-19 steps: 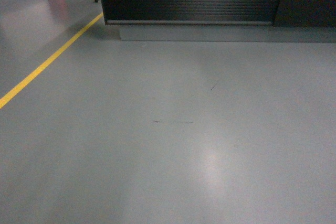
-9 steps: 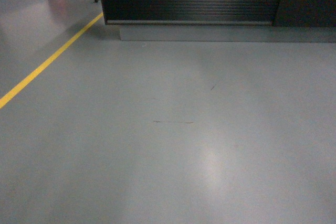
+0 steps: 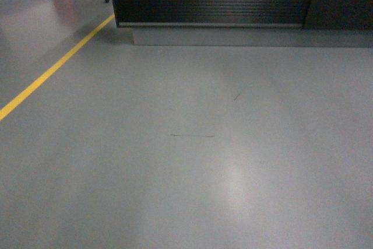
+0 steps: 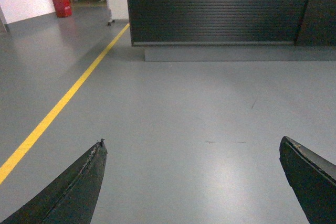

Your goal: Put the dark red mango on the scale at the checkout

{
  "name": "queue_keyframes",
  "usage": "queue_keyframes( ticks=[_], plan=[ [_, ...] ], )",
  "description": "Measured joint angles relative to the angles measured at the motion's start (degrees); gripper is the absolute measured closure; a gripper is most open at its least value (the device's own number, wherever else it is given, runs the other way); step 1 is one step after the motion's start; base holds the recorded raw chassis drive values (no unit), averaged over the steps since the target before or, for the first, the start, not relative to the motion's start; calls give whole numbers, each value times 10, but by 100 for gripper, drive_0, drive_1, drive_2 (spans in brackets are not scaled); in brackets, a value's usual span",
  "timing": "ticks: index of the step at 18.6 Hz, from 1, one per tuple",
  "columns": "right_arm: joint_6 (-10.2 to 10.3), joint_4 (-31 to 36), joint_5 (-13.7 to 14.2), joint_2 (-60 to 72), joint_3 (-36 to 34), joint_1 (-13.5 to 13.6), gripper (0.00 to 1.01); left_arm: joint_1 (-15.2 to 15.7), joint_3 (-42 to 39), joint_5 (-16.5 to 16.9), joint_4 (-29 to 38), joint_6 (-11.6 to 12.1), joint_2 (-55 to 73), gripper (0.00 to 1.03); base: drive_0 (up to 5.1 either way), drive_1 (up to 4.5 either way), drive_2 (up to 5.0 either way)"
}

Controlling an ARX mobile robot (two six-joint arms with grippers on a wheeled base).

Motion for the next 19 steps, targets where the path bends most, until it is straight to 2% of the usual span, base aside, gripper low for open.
queue_keyframes(
  ticks=[19],
  plan=[
    [0,1,0,0,0,0,3,0,0,0,1,0,0,5,-3,423,-430]
  ],
)
